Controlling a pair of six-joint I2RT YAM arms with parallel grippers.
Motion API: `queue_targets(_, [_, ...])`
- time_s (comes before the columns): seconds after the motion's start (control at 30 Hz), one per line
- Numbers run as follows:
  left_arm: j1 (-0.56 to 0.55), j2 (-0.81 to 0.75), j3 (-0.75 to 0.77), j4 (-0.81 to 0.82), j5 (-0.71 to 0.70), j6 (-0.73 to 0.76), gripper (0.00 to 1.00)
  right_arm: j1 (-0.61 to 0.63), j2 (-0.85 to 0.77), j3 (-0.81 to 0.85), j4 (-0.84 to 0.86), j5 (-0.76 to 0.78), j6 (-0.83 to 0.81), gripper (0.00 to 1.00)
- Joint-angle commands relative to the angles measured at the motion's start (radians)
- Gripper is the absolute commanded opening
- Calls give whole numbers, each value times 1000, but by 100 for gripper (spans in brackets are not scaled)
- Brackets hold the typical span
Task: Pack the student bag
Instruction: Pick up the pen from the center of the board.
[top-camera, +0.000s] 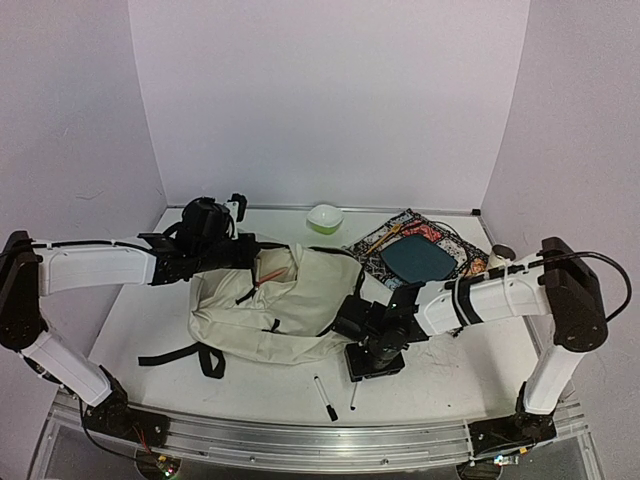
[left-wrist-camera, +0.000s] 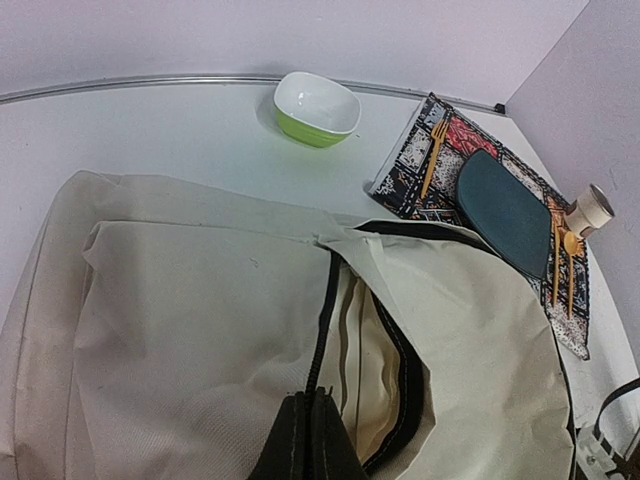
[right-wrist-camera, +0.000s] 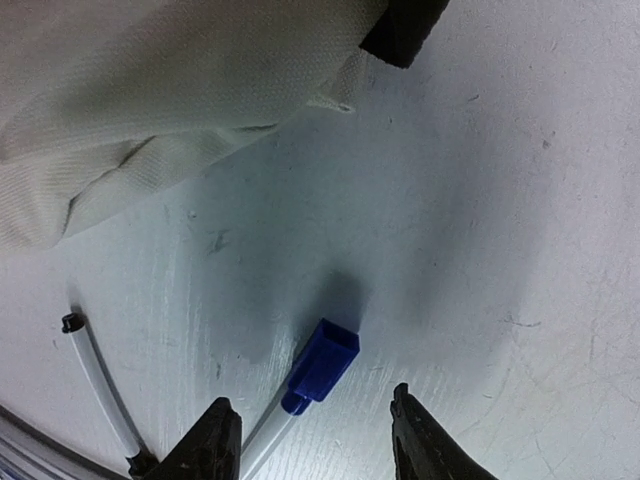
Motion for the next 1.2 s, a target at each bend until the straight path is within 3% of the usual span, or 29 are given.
queue_targets(0.0, [8,-55,9,66,-24,-2,0,3,49,23,-18,12,12,51])
queue_targets(0.17, [8,-57,10,64,-21,-1,0,2,86,24,-7,10,13,46])
queue_targets(0.6, [8,-68,8,64,-26,3,0,-18,4,-57,-32,77,38,2])
queue_targets(0.87, [7,-68,8,63,-24,3,0,-61,-184,-67,-49,111,11,0])
queue_targets(1.17, [8,-61,11,64,-11,2,0,-133,-330,66,-23,117,-95,0])
